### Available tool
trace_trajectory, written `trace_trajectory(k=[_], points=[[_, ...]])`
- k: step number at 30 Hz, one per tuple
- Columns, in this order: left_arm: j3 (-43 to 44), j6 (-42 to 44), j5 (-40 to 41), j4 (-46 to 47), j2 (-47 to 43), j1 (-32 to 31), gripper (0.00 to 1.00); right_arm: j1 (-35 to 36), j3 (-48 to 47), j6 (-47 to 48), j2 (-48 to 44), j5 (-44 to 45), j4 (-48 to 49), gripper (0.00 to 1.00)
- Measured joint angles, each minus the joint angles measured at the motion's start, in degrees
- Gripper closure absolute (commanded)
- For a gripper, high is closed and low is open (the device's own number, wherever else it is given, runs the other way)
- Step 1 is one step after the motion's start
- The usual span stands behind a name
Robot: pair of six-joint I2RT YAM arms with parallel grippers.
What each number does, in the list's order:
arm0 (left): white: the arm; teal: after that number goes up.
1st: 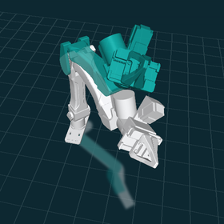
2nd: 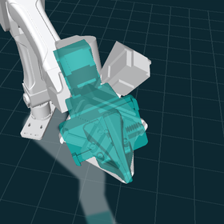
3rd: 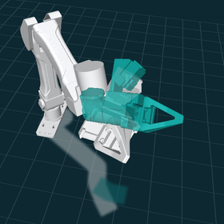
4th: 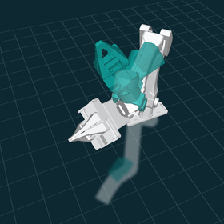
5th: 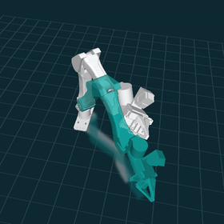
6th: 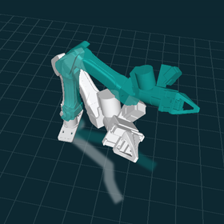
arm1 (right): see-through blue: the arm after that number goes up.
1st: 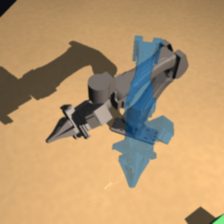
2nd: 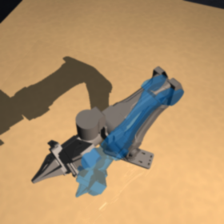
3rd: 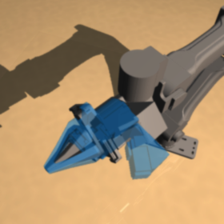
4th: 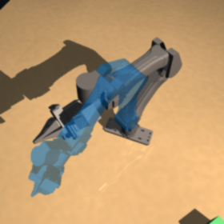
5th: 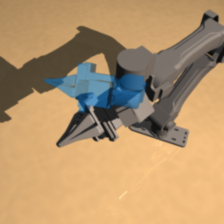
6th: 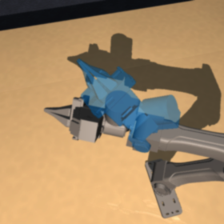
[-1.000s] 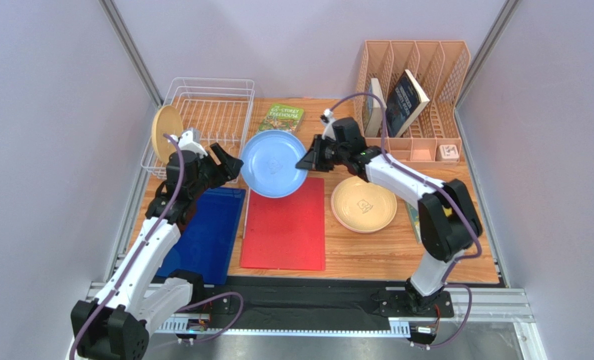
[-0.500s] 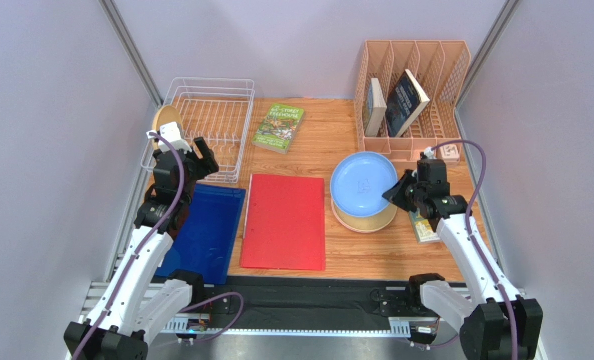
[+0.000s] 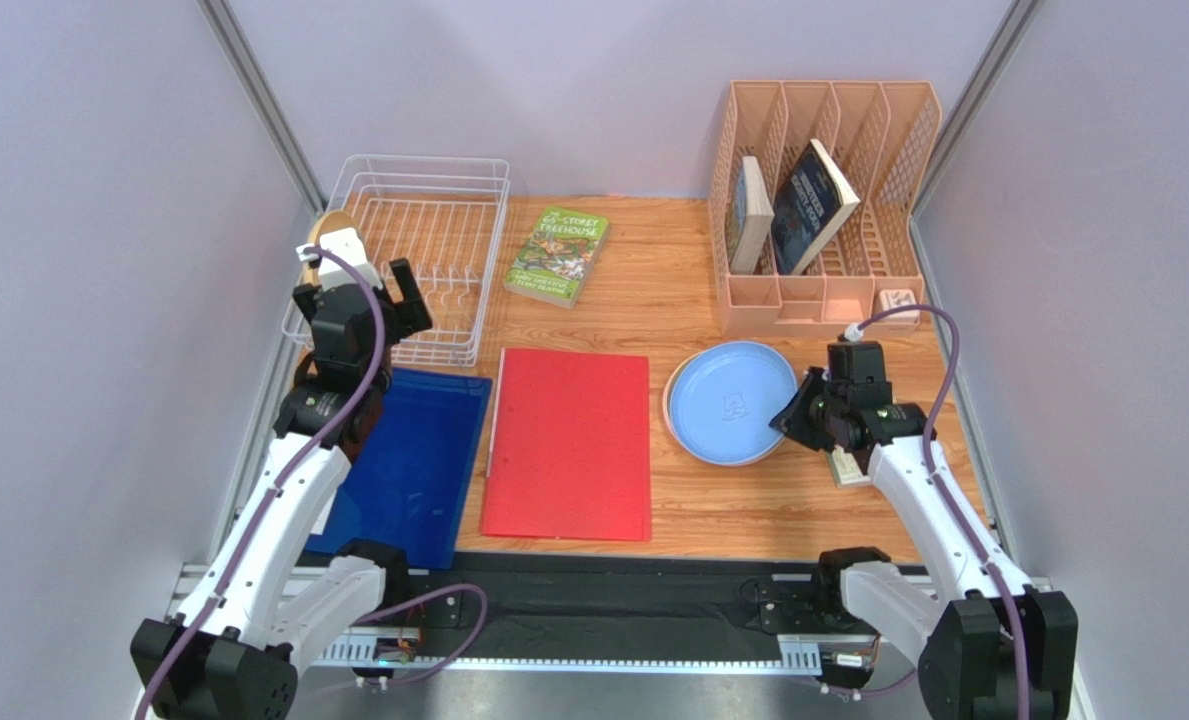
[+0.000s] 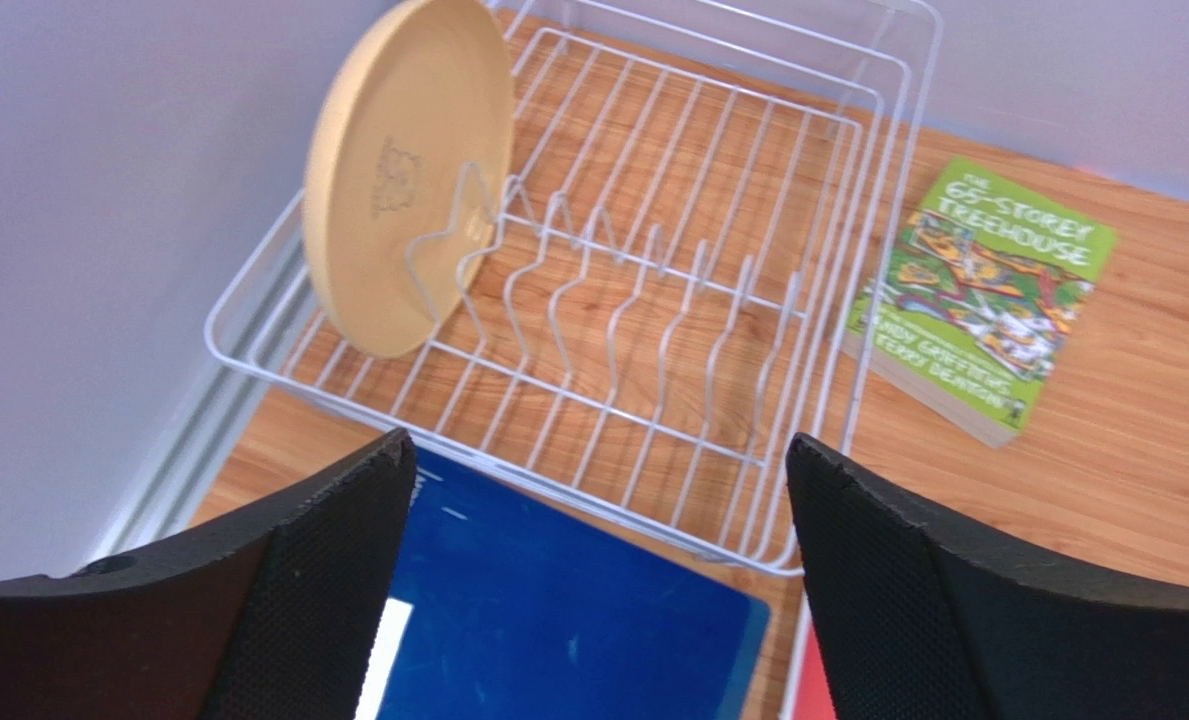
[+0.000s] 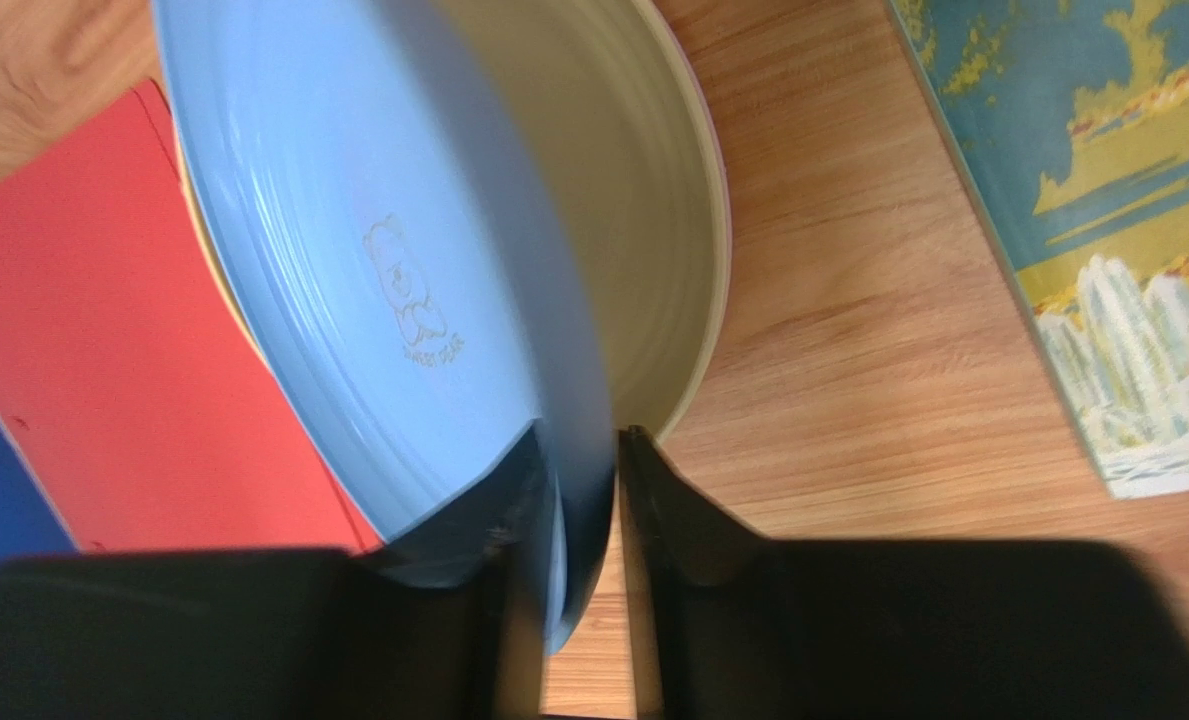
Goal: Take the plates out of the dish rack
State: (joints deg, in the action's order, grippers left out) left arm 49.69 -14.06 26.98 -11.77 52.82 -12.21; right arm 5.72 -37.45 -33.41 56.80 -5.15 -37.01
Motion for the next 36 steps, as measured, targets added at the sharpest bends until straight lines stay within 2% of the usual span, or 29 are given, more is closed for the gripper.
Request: trace_trajectory(k=[2,3,4,9,16,23,28,32,34,36], points=[[0.0,0.5,1.9,0.8,0.8,0.1,0.0,0.0,0.0,0.2,0.7,-0.1,0.5,0.63],[0.0,0.5,2.4,1.2,1.2,0.4,0.0,0.0,0.0,0.2,1.0,-0.3,0.8,0.51],[0.0,0.5,2.4,1.6,1.7,0.9,0.0,0.0,0.0,0.3,1.3,-0.4,1.0,0.45],[0.0,0.2,2.5,2.5,4.8,4.8,0.0,0.0,-0.3,0.7,3.0,-0.7,1.2,0.31],[1.8,-0.3,1.9,2.8,10.8,9.9,0.0,0.0,-5.5,1.9,4.0,3.3,-1.8,0.31],[4.6,-0.3,2.2,6.7,17.5,14.9,0.01,0.0,-7.3,2.9,0.4,5.4,-1.7,0.3],[4.9,-0.1,1.9,11.4,23.5,18.7,0.05,0.0,-10.5,3.7,4.3,4.4,-1.1,0.31],[5.2,0.8,1.7,15.3,28.7,20.5,0.17,0.0,-11.9,4.2,9.2,2.8,1.2,0.31],[5.4,1.8,1.7,17.6,31.3,20.6,0.2,0.0,-12.6,4.3,12.2,1.7,2.0,0.32],[5.4,3.4,1.8,20.0,33.4,20.6,0.29,0.0,-13.3,4.4,15.3,0.8,3.0,0.32]])
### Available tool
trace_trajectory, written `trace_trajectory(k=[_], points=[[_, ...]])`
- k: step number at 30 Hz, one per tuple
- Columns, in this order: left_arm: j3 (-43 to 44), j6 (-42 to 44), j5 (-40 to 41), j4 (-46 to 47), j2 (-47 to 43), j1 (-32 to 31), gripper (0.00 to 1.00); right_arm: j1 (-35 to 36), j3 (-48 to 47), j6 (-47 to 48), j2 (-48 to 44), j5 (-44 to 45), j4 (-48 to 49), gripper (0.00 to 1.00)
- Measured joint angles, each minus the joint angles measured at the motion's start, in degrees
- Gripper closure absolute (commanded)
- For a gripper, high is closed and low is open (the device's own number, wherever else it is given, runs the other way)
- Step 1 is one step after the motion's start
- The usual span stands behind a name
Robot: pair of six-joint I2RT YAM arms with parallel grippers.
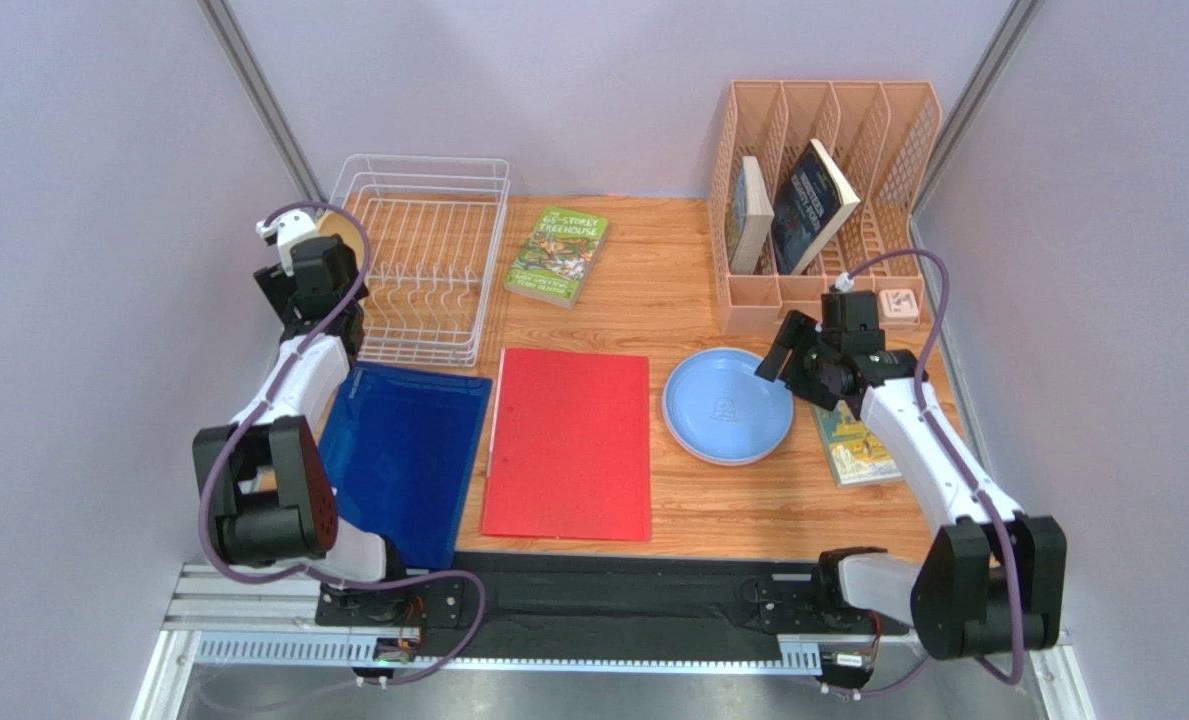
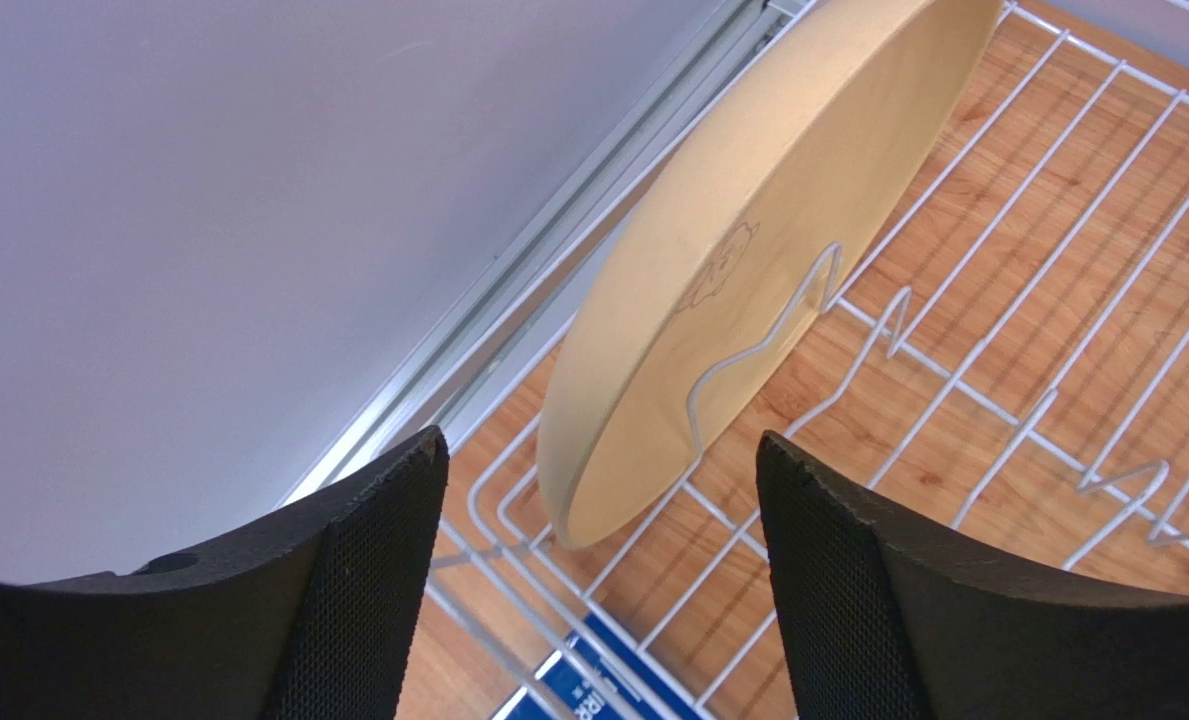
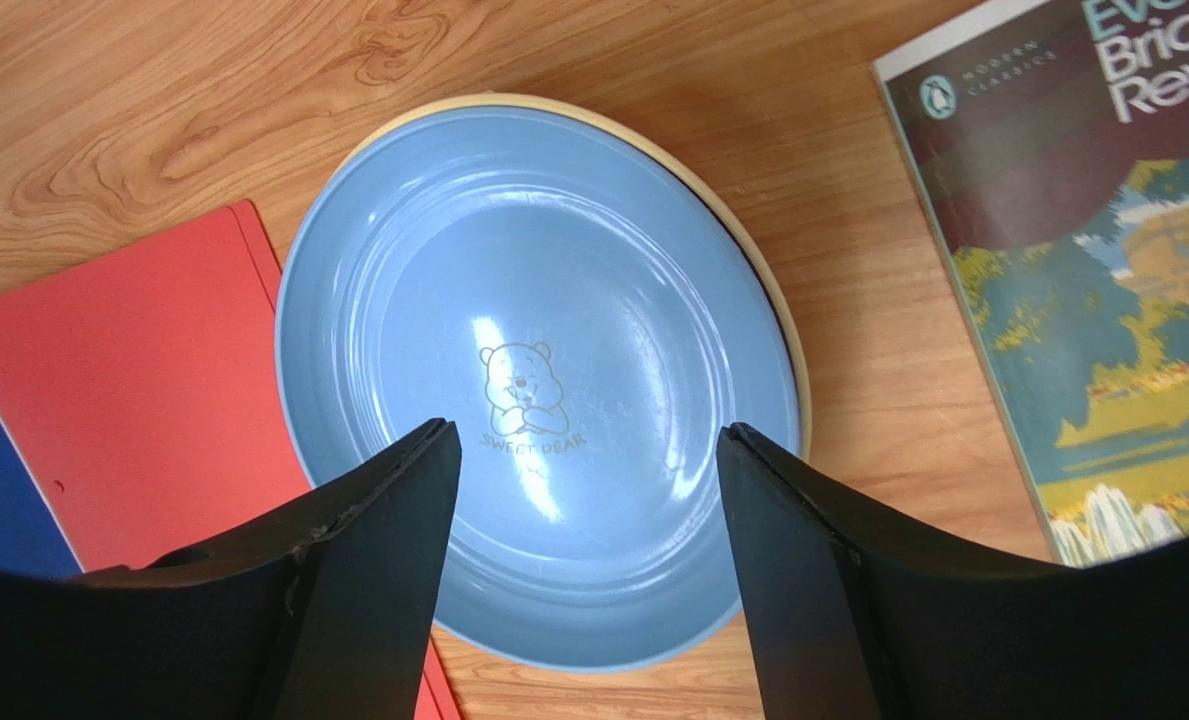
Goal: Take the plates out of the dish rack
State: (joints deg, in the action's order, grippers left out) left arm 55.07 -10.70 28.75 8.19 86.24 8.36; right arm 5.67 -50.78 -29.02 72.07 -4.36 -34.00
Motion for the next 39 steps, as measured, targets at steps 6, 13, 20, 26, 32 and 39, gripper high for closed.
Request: trace_trajectory(k=[6,13,20,26,32,39], points=[[0.0,3.5,1.3,5.6,2.0,0.0,0.54,0.0,-1.4,0.2,6.2,-2.3,2.1,0.33],[-0.4,5.4,1.8,8.9,2.2,0.0,0.81,0.0,-1.8,0.3,7.9,-3.8,3.2,0.33],[-0.4,8.8,2.6,9.0,2.8,0.0,1.0,0.0,-2.1,0.4,8.3,-4.3,3.6,0.33],[-0.4,10.4,1.5,8.6,2.6,0.1,1.0,0.0,-2.1,0.4,8.4,-4.8,4.4,0.34],[-0.4,12.0,2.2,7.4,1.4,-0.4,1.0,0.0,-2.1,0.4,8.4,-4.8,4.8,0.34],[-1.0,20.0,14.0,11.3,0.8,-7.8,1.0,0.0,-2.1,0.4,8.4,-4.8,4.8,0.34]])
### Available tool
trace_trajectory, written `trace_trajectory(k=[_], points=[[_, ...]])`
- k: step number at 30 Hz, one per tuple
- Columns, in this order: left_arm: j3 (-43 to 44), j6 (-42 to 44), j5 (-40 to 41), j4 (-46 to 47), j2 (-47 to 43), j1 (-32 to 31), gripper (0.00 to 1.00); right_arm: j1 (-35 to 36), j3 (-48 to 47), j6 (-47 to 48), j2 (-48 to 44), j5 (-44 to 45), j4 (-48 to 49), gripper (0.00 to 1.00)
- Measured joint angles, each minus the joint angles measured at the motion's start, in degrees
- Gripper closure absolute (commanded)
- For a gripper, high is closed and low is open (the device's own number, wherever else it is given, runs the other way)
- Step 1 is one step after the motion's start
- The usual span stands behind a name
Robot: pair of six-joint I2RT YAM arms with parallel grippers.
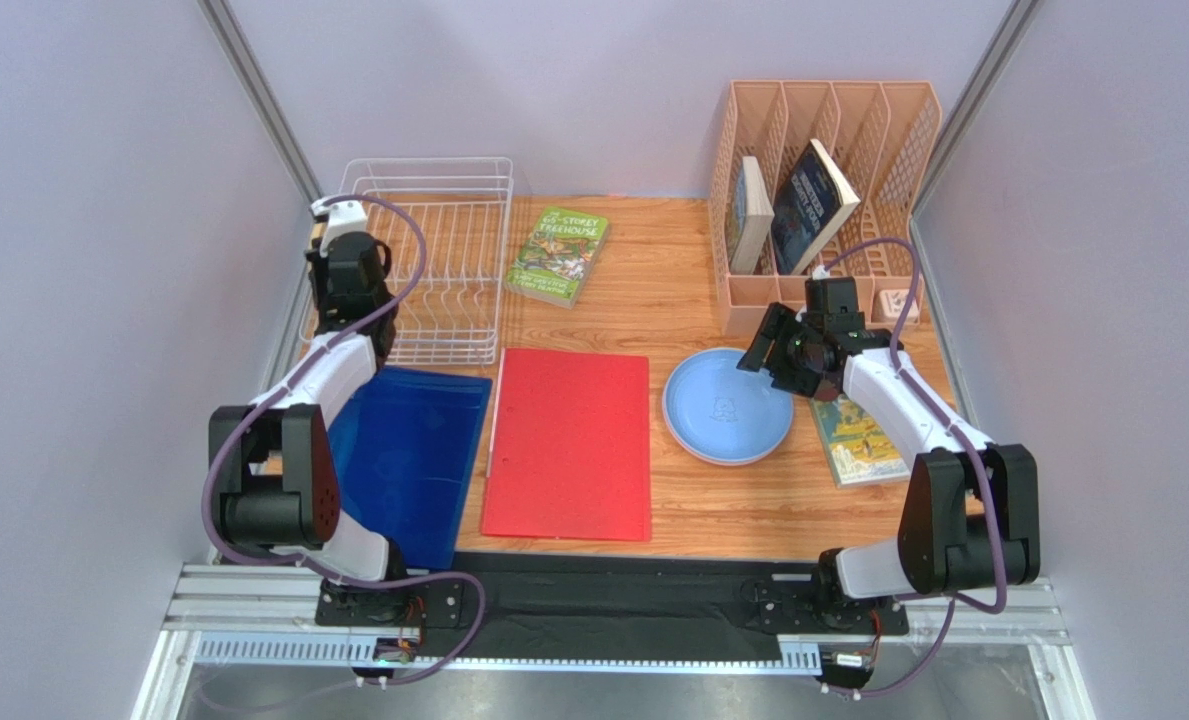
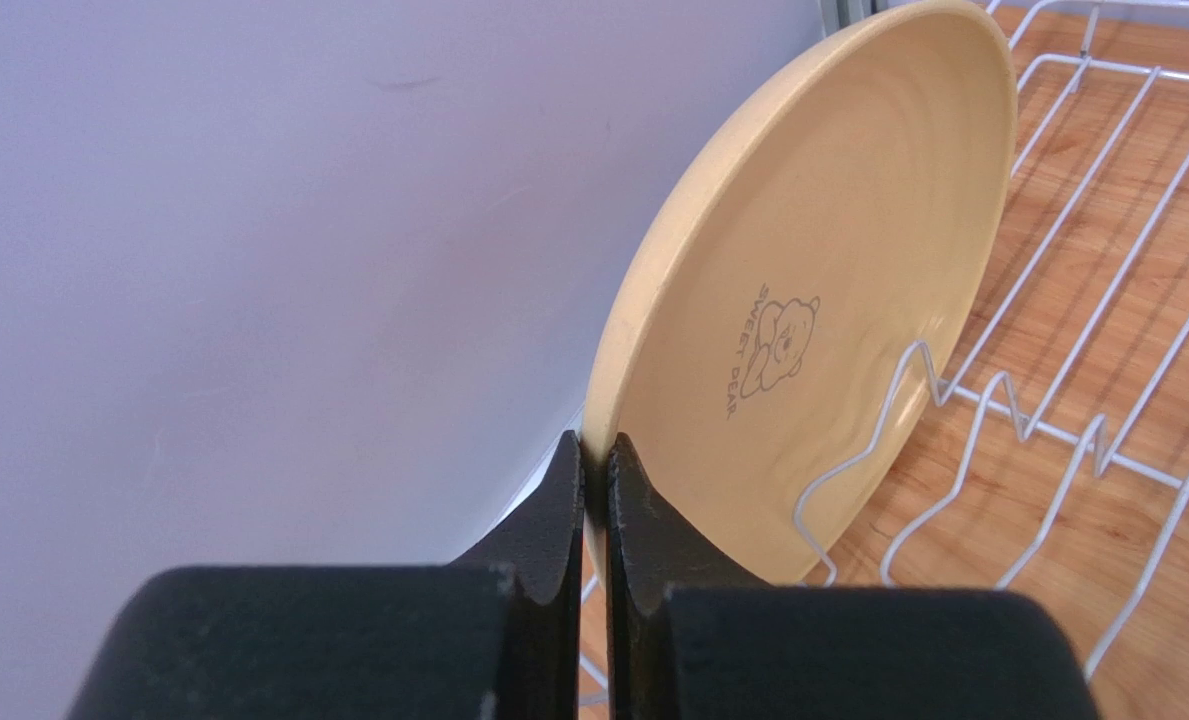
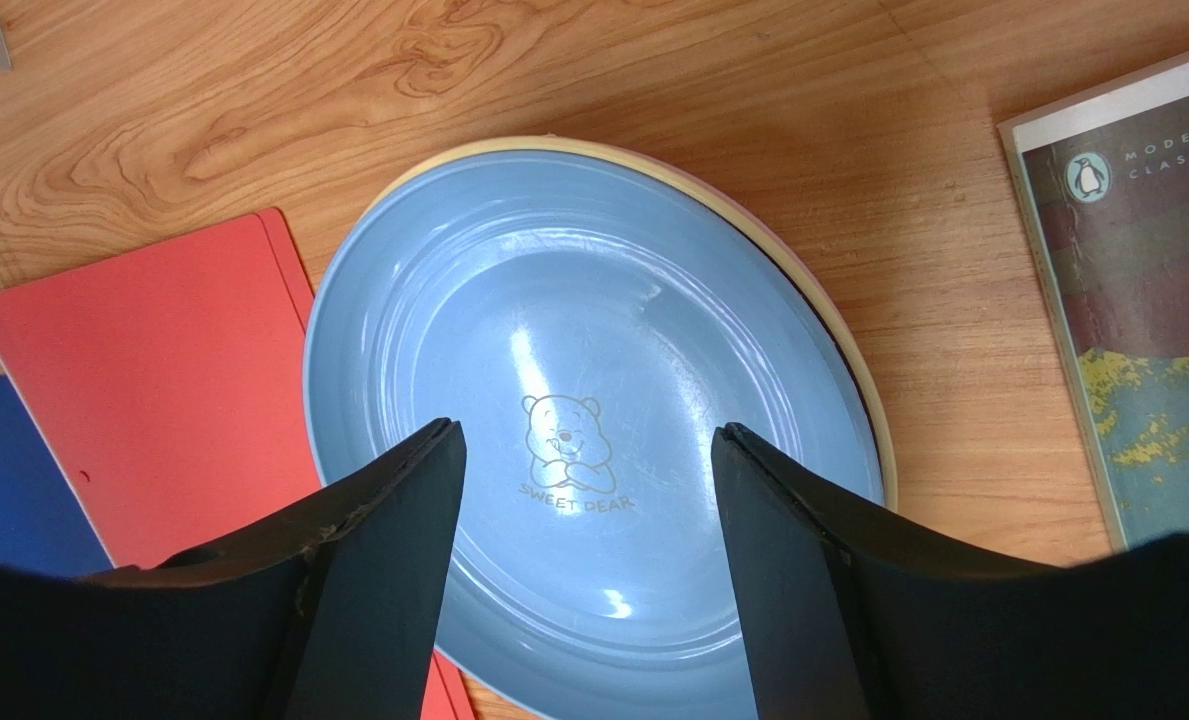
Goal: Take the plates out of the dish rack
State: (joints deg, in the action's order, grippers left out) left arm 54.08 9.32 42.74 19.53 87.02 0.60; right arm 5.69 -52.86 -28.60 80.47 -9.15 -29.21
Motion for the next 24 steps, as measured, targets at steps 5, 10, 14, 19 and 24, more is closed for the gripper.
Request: trace_trajectory(k=[5,10,14,19,24], points=[[-1.3,2.8,6.1,2.5,0.0,-3.2,1.0,0.0,0.6,0.0,-0.8,0.0,-0.1,0.34],[-1.4,5.0,9.6,3.0,0.0,-3.5,1.0,0.0,1.5,0.2,-2.8,0.1,-0.3,0.33],[-1.4,6.1,11.0,3.0,0.1,-3.8,1.0,0.0,1.7,0.2,-3.7,0.1,-0.5,0.33],[-1.2,6.7,12.7,3.9,1.4,-4.7,1.0,0.0,2.1,0.4,-3.8,0.2,-0.5,0.33],[-1.0,5.9,12.8,3.9,3.0,-5.2,1.0,0.0,2.3,0.6,-3.6,0.2,-0.4,0.33]])
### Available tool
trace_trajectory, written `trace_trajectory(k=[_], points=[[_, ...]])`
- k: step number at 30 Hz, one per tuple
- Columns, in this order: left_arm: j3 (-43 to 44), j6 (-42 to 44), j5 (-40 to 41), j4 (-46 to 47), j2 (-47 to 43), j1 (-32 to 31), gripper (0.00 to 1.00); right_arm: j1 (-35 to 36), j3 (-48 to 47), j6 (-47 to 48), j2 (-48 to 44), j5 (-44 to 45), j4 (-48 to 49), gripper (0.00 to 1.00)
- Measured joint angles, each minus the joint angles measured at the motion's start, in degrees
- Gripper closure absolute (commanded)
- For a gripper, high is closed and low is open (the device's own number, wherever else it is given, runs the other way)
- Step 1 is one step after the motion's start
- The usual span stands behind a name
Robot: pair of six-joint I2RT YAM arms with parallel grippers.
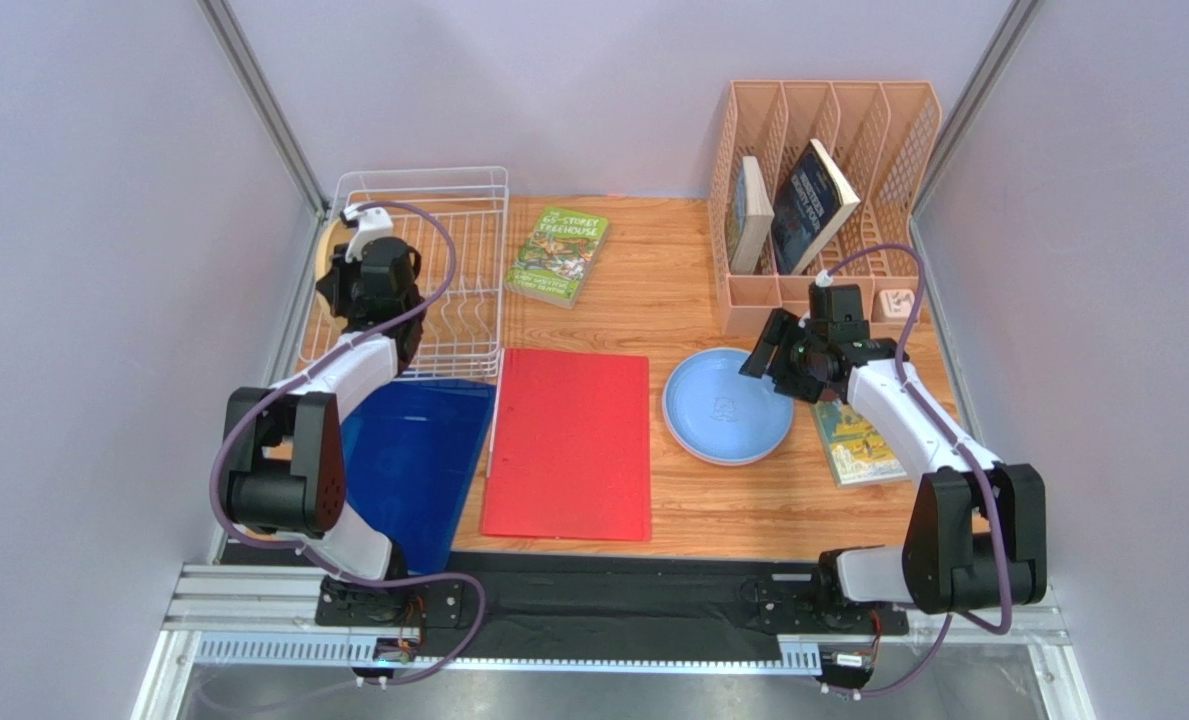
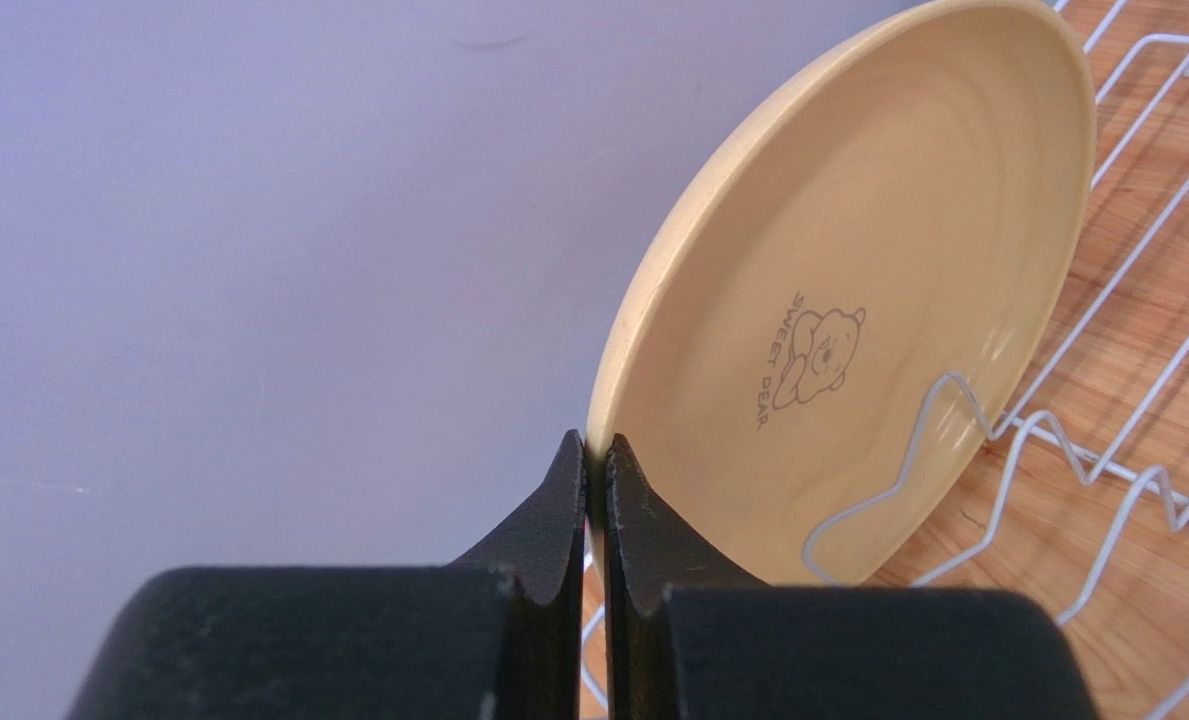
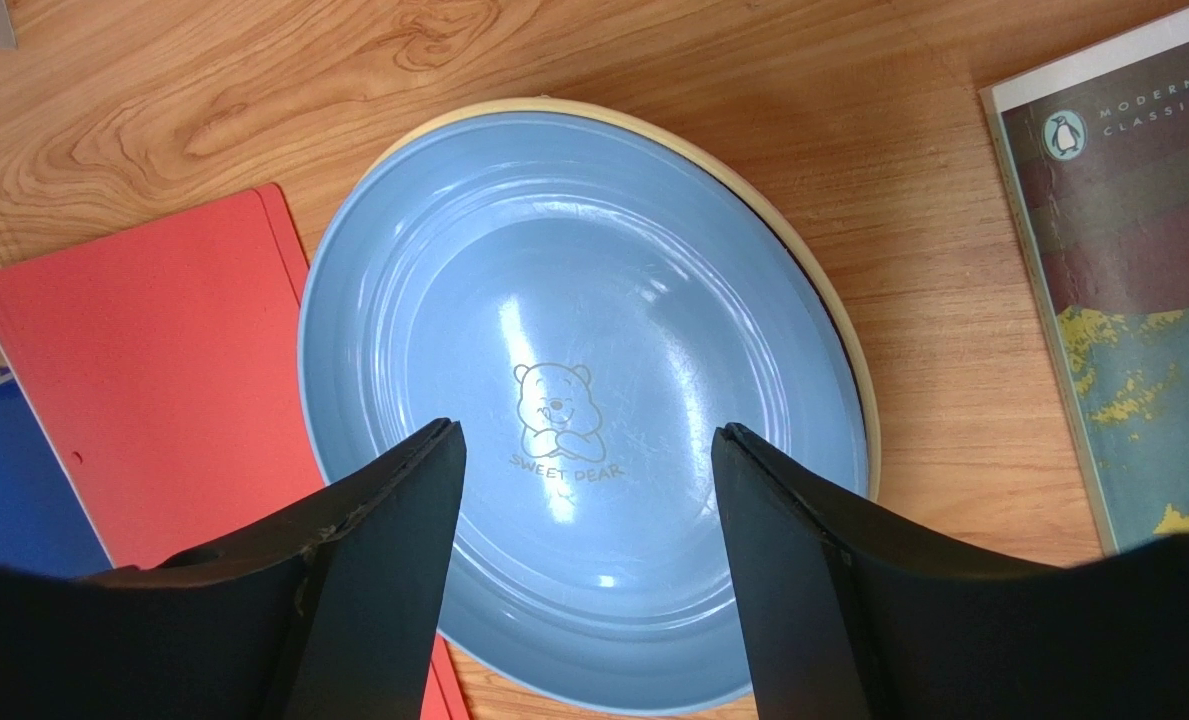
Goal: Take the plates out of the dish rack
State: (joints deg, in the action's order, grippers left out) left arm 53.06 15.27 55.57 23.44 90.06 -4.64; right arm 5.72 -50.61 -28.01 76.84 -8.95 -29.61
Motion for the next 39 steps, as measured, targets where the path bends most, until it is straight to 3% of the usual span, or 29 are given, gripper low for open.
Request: trace_trajectory(k=[7,17,27,30,34,39], points=[[0.0,1.1,3.0,0.6,0.5,-4.0,1.0,0.0,0.2,0.0,1.3,0.0,0.3,0.33],[0.0,17.0,14.7,19.4,7.0,-7.7,1.0,0.1,1.1,0.6,1.0,-0.1,0.3,0.33],[-0.5,20.9,16.5,22.1,0.1,-7.9,1.0,0.1,1.2,0.7,-0.2,-0.2,0.3,0.33],[-0.2,18.4,16.2,16.9,-4.7,-8.4,1.0,0.1,1.6,0.7,-1.0,-0.2,0.3,0.33],[2.7,6.5,11.6,-2.4,-12.5,-9.3,1.0,0.1,2.0,0.7,-2.3,-0.2,-0.3,0.33],[4.7,-10.8,-1.0,-23.6,-24.0,-10.1,1.0,0.7,2.0,1.1,-5.9,-0.4,-1.6,0.32]])
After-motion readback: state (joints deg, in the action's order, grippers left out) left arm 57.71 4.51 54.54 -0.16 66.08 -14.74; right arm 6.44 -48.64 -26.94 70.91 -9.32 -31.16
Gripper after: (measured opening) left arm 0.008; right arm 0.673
